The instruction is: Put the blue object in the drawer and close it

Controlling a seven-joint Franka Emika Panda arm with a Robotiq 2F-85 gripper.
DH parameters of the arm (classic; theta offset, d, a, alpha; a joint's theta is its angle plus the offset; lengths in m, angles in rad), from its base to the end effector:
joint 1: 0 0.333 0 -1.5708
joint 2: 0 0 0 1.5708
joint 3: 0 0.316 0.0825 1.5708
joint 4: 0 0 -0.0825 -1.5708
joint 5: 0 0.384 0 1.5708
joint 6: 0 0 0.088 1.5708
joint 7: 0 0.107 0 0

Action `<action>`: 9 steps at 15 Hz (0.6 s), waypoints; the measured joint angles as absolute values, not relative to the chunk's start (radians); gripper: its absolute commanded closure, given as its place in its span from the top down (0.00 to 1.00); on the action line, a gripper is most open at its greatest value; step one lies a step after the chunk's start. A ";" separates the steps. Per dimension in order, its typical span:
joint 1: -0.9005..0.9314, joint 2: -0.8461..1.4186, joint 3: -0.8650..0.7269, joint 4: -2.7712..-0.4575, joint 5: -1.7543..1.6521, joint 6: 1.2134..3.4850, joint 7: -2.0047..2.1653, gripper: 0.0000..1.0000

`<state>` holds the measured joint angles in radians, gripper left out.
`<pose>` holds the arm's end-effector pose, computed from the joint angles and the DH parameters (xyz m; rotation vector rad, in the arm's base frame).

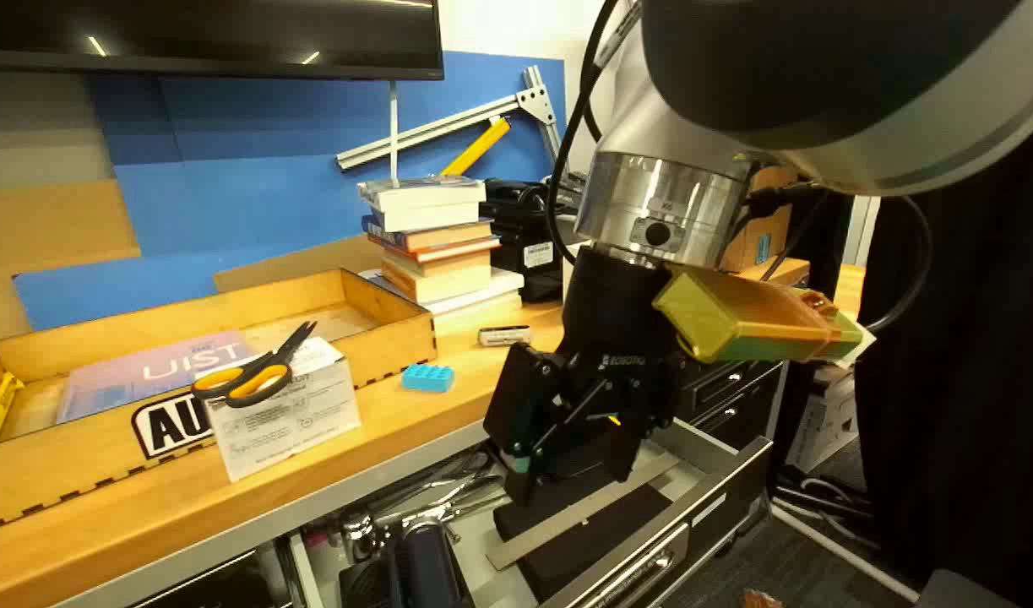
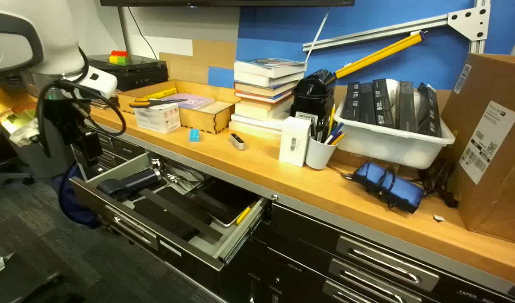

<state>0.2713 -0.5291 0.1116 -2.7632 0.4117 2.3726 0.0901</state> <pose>0.3405 0.1389 0.3816 -2.8644 -0.0058 -0.1163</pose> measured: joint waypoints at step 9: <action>0.235 -0.495 0.136 -2.733 0.361 2.426 0.157 1.00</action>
<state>0.2353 -0.4948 0.1364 -2.7326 0.3610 2.4260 0.1571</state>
